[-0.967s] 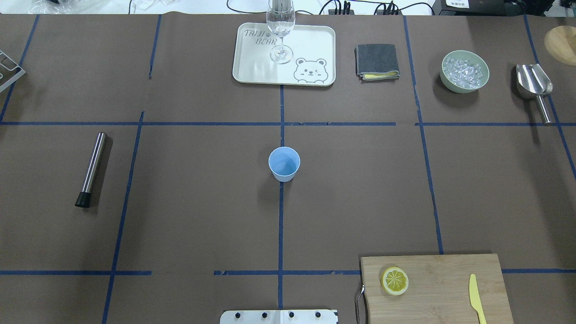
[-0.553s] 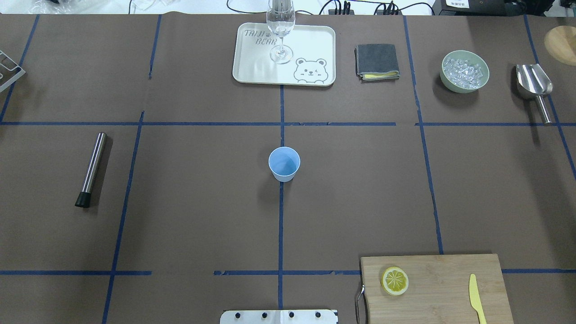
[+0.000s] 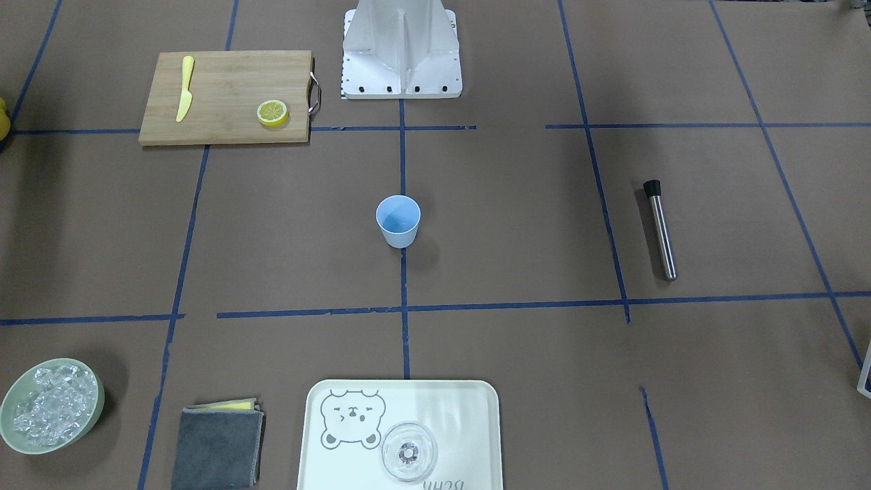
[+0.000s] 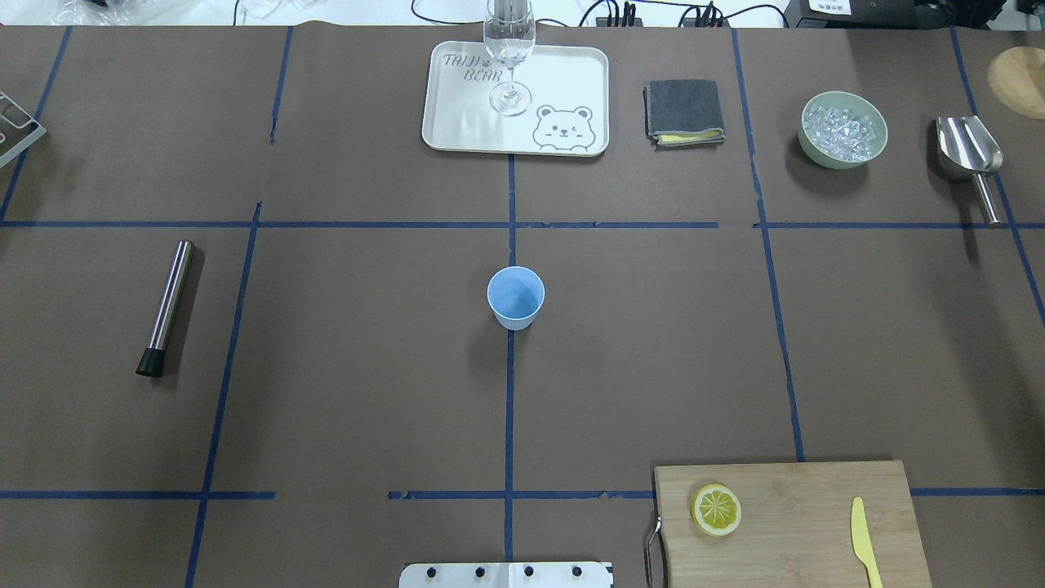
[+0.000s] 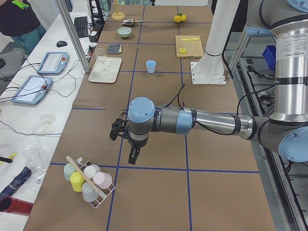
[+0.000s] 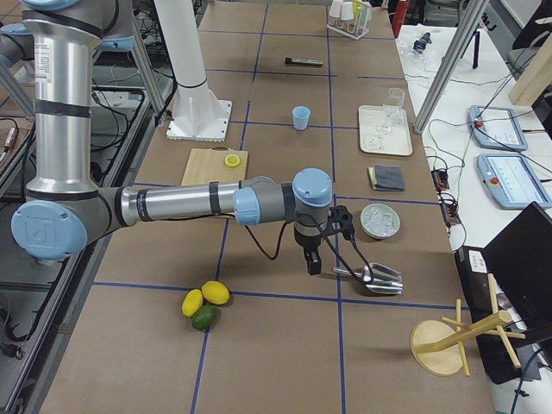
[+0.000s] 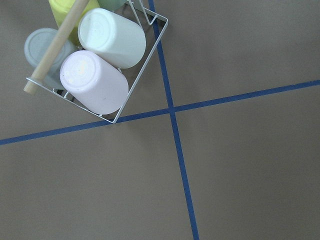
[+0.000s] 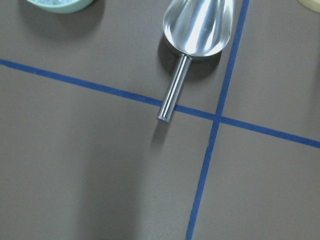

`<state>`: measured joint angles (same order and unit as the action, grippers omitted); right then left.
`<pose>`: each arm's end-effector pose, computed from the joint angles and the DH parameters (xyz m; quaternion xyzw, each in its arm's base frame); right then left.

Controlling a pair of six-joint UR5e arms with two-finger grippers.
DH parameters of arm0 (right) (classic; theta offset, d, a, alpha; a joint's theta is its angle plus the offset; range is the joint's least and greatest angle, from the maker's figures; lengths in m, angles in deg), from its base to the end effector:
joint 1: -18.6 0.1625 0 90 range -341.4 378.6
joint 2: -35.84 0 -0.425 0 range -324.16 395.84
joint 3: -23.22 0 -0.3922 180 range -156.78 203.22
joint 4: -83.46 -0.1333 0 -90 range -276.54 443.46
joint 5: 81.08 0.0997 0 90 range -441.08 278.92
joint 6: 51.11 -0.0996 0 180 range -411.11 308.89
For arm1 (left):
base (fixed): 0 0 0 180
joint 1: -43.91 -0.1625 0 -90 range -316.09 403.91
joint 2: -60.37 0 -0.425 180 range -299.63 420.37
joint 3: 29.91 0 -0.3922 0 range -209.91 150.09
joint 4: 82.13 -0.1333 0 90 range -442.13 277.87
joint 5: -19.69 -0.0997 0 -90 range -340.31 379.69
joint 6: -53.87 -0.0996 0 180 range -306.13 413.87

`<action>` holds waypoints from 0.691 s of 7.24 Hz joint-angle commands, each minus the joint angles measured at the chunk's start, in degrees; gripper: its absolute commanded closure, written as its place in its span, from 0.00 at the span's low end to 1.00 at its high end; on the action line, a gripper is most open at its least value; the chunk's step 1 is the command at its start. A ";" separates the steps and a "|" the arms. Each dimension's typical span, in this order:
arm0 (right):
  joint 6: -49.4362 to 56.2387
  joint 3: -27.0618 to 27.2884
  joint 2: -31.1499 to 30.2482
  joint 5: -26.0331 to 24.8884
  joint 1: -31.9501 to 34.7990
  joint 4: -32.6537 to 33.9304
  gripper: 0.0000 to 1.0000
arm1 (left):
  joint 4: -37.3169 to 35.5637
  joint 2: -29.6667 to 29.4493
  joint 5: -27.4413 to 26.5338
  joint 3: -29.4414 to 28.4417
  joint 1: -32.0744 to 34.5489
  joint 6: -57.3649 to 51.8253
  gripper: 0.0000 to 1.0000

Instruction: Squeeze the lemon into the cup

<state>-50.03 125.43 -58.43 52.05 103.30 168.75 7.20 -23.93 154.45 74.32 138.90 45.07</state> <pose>0.0215 -0.4740 0.5812 0.0889 -0.3688 -0.0919 0.9207 -0.1024 -0.4469 0.5836 0.1085 0.3695 0.0567 0.9211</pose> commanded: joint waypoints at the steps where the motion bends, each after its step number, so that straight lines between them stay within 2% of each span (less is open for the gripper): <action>1: -6.70 0.97 -0.73 0.56 -2.50 -4.16 0.00 | -0.03 -0.33 -0.02 0.18 0.03 0.10 0.00; 3: -9.40 3.59 -3.53 1.53 -5.67 -15.81 0.00 | -0.03 -0.33 0.25 0.97 0.03 0.01 0.00; 4: -15.08 6.65 -3.64 1.53 -8.73 -15.77 0.00 | 0.06 -0.33 0.33 0.97 0.03 0.01 0.00; 5: -26.28 10.25 -3.47 1.35 -12.68 -15.95 0.00 | 0.23 -0.33 0.33 1.15 0.03 0.01 0.00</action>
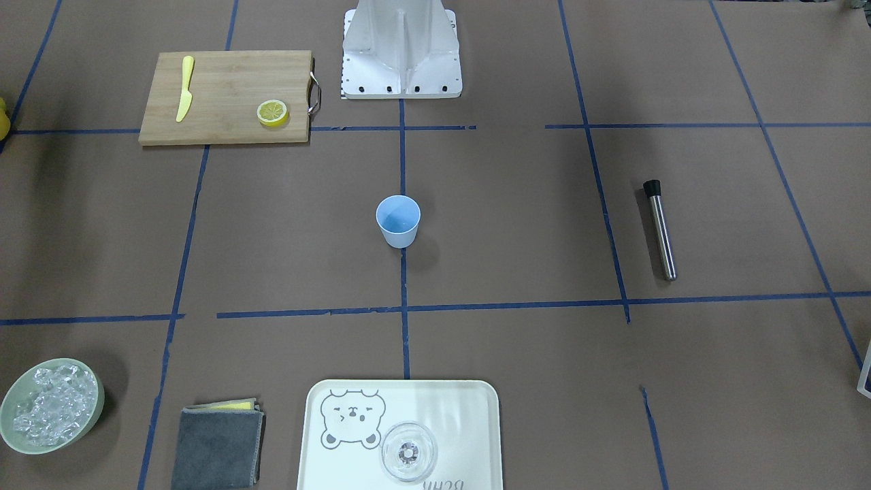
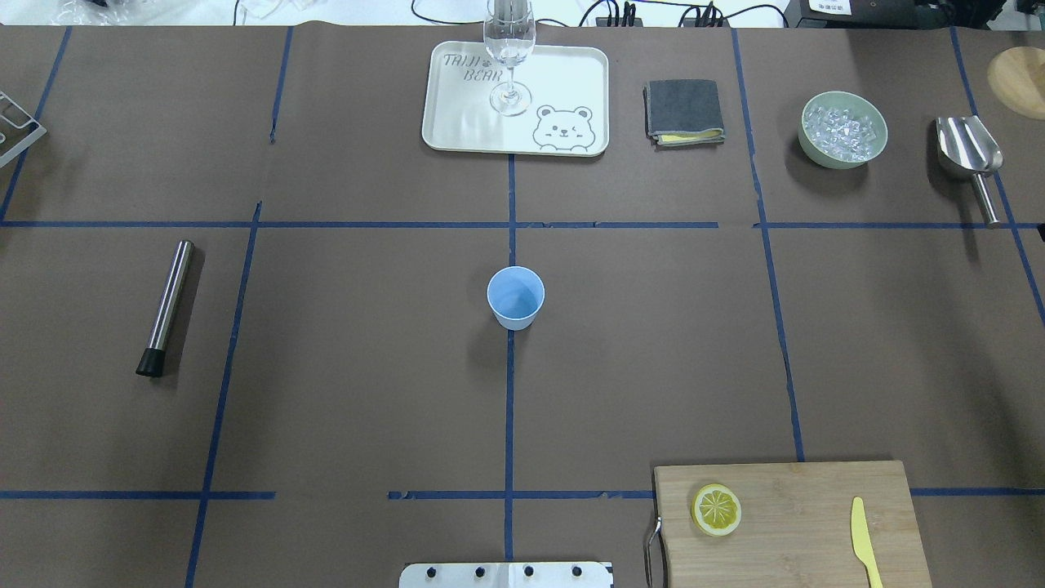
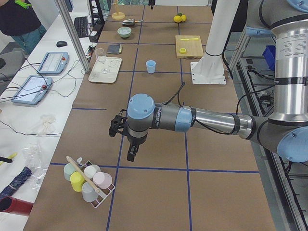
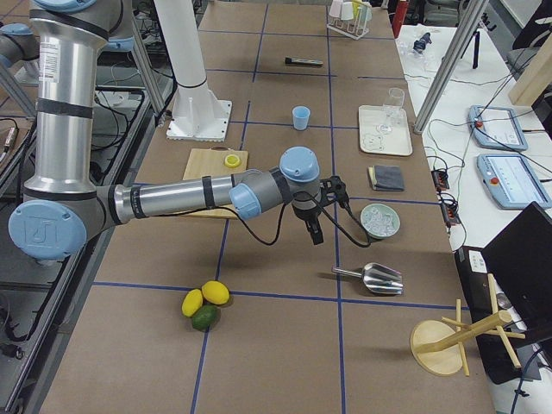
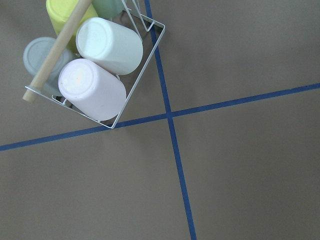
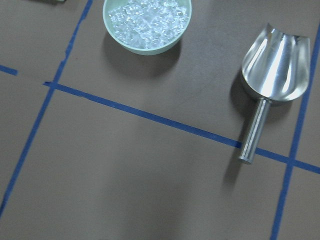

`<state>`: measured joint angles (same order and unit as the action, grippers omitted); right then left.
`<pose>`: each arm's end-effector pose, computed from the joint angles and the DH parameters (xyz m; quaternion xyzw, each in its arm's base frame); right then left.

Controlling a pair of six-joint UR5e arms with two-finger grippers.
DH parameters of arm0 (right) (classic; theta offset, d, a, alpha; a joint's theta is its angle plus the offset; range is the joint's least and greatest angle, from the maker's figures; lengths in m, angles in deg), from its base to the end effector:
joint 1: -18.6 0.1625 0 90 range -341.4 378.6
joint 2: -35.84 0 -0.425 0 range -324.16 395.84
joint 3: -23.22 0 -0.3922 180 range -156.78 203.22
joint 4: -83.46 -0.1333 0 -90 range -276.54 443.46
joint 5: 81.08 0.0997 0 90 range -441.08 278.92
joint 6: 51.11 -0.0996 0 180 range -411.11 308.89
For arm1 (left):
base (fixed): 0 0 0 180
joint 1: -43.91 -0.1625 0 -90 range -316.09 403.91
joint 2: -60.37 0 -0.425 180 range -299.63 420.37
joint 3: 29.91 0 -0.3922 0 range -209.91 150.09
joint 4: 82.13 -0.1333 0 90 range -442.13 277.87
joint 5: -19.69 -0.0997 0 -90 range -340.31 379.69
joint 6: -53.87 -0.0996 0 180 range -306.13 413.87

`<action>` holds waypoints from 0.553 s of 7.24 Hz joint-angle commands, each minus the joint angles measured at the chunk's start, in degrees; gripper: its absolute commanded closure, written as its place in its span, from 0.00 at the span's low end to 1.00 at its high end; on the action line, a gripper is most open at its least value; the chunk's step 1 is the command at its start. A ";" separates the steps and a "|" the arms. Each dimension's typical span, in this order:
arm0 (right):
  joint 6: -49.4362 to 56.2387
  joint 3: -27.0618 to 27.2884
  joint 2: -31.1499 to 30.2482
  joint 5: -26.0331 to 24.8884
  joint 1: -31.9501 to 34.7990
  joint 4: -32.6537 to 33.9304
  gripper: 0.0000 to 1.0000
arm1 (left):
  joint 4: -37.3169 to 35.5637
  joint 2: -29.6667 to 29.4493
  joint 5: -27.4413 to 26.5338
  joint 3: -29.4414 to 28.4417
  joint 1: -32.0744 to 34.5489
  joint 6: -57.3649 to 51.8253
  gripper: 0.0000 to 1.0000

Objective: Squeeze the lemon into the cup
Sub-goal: 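Move the right gripper down toward the lemon slice on the cutting board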

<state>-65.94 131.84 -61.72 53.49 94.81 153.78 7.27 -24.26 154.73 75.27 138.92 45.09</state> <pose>-0.0459 -0.4531 0.5186 0.1473 -0.4149 -0.0924 0.8931 -0.1024 -0.4491 0.5723 0.1195 0.3701 0.0610 0.9193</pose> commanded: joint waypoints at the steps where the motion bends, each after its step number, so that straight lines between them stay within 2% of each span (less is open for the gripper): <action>1: -19.19 7.36 0.53 -0.79 -10.67 -1.07 0.00 | 0.77 0.00 0.05 0.29 0.00 0.00 0.00; 2: -24.41 10.70 0.27 -2.37 -15.70 -1.07 0.00 | 2.08 0.00 0.05 0.20 0.00 0.26 0.00; 3: -25.59 13.70 -1.82 -11.26 -22.54 -0.98 0.00 | 2.53 0.00 0.05 0.03 0.00 0.35 0.00; 4: -30.04 15.90 -2.97 -14.22 -27.65 -0.98 0.00 | 2.62 0.00 0.05 0.03 0.00 0.35 0.00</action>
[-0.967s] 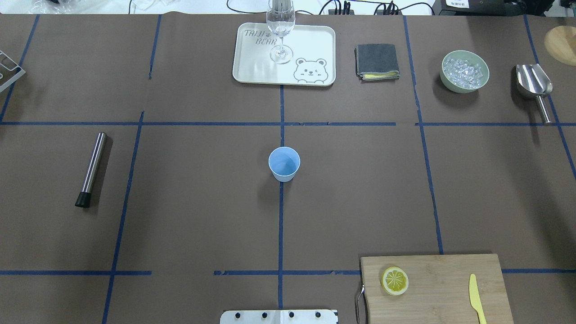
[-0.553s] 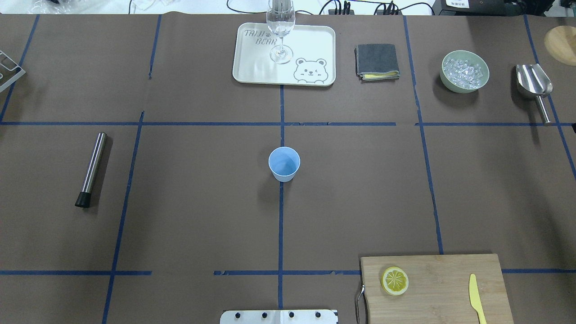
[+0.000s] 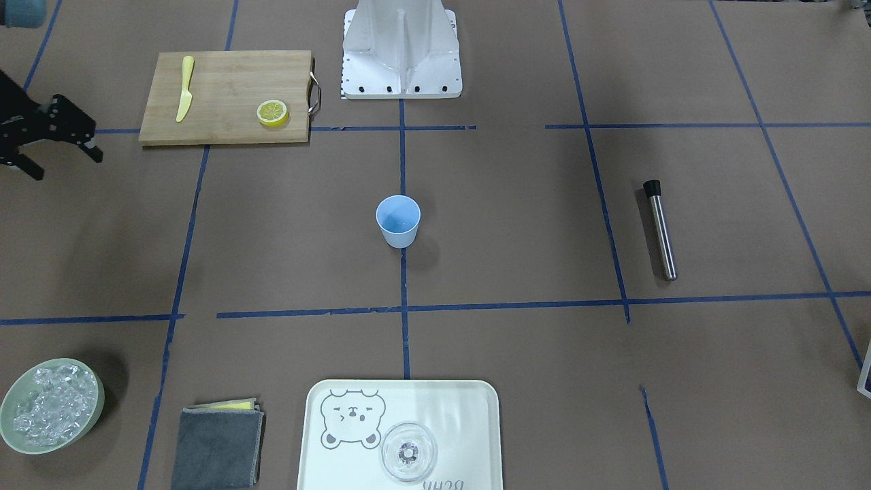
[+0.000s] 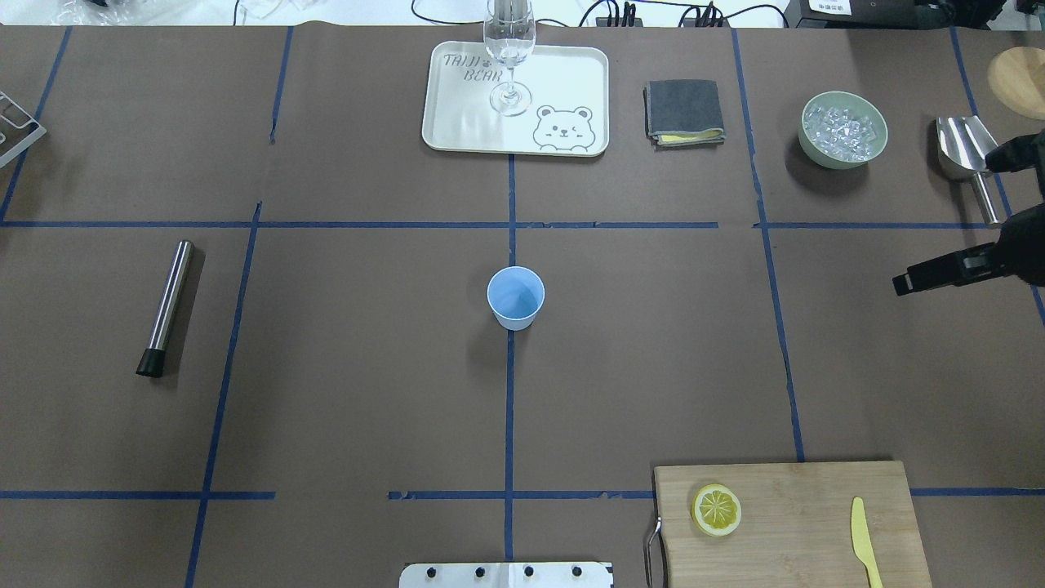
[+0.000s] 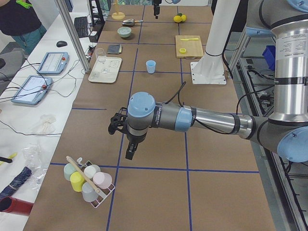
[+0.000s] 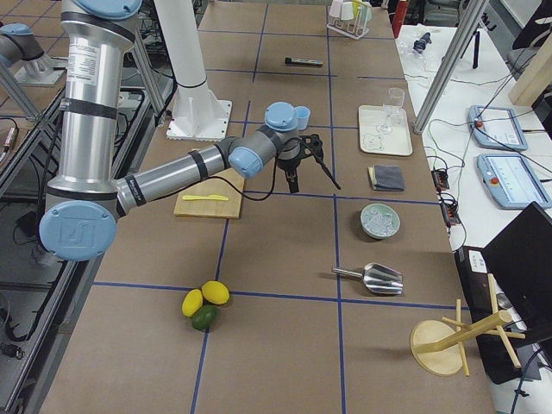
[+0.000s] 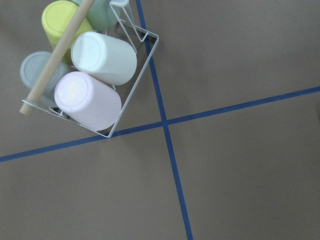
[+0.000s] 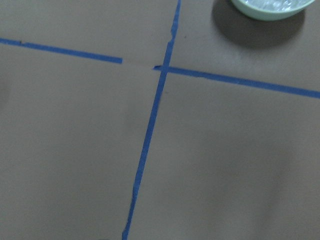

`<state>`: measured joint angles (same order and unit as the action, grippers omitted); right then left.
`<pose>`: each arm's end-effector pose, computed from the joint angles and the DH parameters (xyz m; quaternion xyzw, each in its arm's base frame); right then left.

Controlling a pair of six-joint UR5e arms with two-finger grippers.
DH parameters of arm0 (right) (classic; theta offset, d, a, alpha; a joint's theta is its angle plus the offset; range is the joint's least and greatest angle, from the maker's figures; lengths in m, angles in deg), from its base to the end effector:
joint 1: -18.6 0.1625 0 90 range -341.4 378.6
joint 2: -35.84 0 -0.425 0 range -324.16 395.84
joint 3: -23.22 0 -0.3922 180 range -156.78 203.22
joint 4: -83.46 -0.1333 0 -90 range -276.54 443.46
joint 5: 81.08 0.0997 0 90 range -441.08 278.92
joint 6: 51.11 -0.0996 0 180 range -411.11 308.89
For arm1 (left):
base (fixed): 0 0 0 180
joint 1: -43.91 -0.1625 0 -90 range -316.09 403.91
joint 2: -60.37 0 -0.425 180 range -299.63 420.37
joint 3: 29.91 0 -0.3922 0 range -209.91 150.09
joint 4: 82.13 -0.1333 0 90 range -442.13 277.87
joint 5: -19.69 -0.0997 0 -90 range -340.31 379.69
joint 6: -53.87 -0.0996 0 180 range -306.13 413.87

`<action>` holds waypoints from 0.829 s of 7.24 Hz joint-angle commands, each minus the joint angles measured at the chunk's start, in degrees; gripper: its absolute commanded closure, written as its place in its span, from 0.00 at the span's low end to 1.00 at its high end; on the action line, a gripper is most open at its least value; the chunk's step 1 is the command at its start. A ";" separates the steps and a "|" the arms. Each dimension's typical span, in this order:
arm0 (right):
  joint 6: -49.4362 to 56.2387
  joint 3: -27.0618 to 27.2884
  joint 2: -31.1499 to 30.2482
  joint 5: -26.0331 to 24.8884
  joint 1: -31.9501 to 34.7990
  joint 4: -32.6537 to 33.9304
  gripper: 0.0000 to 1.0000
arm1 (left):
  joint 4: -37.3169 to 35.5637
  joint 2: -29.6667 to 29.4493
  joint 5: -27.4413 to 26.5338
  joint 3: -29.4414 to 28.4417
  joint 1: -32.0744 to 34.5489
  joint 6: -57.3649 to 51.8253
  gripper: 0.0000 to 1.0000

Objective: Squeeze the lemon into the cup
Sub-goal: 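Move the right gripper down toward the lemon slice on the cutting board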

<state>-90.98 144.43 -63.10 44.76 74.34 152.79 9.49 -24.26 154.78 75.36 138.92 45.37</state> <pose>-0.1772 -0.3934 0.4249 0.1053 -0.4384 -0.0692 0.8899 -0.1025 -0.4511 0.5672 0.1369 0.3679 0.0664 0.9173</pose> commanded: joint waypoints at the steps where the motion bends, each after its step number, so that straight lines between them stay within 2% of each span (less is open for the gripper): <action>1: -10.61 5.42 -1.52 -8.73 -12.79 0.10 0.00 | 0.40 0.00 0.00 0.11 0.00 -0.11 0.00; 3: -17.49 7.20 -1.26 -19.27 -24.57 0.54 0.00 | 0.40 0.09 -0.09 0.11 0.00 -0.20 0.00; 4: -20.39 7.37 -0.73 -22.36 -28.98 0.81 0.00 | 0.40 0.09 -0.09 0.20 0.00 -0.20 0.00; 6: -26.80 7.37 6.18 -29.64 -37.85 8.76 0.00 | 0.40 0.09 0.00 0.20 0.00 -0.29 0.00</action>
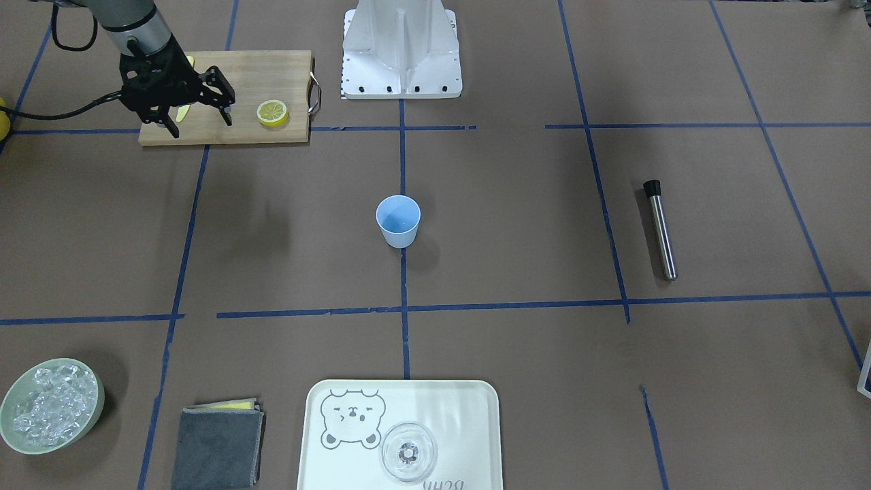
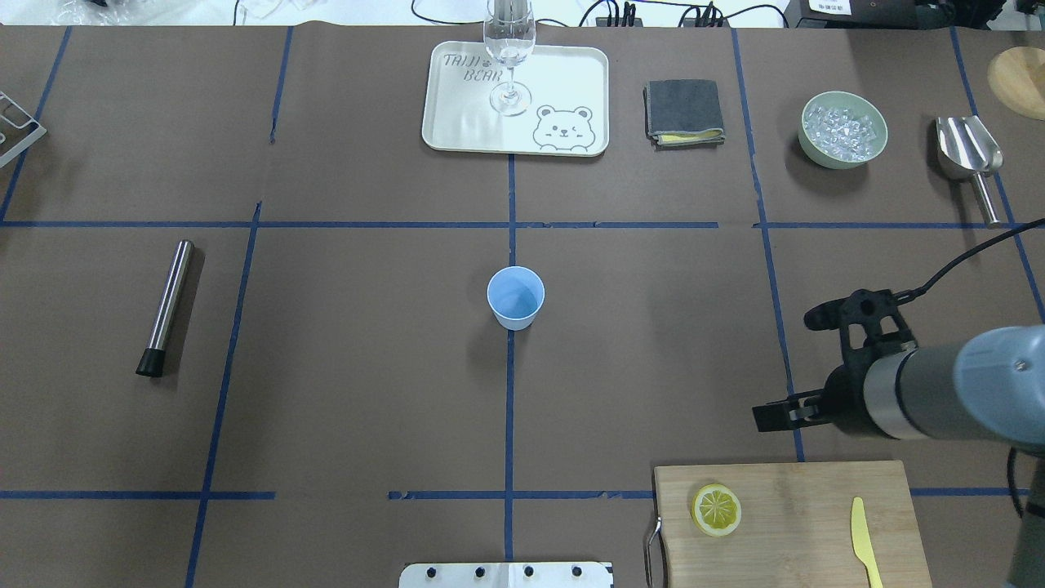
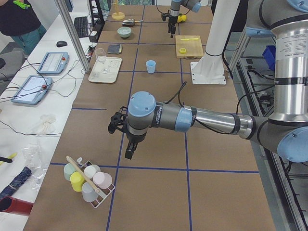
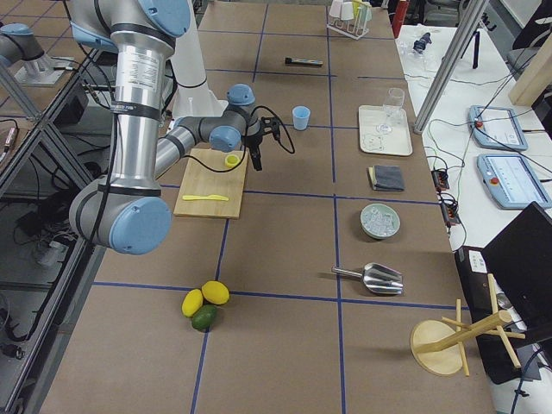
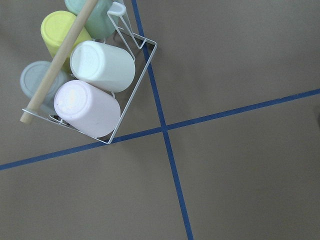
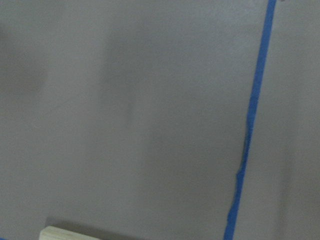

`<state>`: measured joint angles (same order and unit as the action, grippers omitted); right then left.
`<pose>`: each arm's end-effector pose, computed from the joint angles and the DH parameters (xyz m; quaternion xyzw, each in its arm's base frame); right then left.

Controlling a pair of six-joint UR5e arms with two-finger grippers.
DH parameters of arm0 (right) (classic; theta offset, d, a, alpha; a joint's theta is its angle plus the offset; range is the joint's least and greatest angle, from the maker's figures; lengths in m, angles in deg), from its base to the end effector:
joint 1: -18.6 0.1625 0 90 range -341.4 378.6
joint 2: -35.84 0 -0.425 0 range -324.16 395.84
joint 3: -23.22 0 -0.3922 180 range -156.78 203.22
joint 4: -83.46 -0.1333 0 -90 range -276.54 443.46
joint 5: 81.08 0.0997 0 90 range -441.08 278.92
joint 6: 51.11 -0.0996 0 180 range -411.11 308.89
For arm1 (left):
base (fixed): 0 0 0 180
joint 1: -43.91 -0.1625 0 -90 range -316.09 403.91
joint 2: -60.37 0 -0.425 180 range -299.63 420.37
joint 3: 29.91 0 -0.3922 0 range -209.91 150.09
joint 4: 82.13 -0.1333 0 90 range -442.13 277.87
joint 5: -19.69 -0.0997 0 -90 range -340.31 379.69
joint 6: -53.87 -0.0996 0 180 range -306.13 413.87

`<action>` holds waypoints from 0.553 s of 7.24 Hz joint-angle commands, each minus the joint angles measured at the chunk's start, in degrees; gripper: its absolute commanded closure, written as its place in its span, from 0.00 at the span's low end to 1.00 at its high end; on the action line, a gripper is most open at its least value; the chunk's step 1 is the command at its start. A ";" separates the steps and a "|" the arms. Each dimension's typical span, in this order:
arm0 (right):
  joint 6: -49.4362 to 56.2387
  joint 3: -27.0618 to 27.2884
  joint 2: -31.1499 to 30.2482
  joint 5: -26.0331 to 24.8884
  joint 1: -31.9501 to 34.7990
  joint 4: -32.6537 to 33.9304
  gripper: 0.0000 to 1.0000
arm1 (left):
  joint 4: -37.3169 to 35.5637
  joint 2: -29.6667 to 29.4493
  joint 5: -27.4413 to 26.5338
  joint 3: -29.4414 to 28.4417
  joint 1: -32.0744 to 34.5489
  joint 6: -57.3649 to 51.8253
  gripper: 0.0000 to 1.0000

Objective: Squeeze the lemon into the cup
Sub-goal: 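Move the right gripper down toward the lemon slice on the cutting board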

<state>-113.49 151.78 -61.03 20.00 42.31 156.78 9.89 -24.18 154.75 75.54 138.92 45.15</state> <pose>-0.3406 -0.2743 0.3688 0.0972 -0.4057 -0.0705 0.9061 -0.1026 -0.4508 0.5655 0.1416 0.3668 0.0698 0.9168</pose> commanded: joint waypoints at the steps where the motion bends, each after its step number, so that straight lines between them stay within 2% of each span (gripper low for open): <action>1: -5.63 -0.32 8.85 -8.57 -9.61 9.51 0.00 | 0.00 0.09 0.03 -0.07 0.00 -0.07 0.00; 2: -6.95 -0.59 12.03 -10.44 -12.35 14.00 0.00 | 0.00 0.10 0.03 -0.07 0.00 0.02 0.00; 4: -7.49 -1.46 11.54 -12.20 -15.35 14.13 0.00 | 0.09 0.44 0.12 -0.42 0.00 0.02 0.00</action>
<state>-120.33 150.96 -49.90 9.51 29.20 170.04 9.95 -24.00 154.84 75.21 138.92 45.16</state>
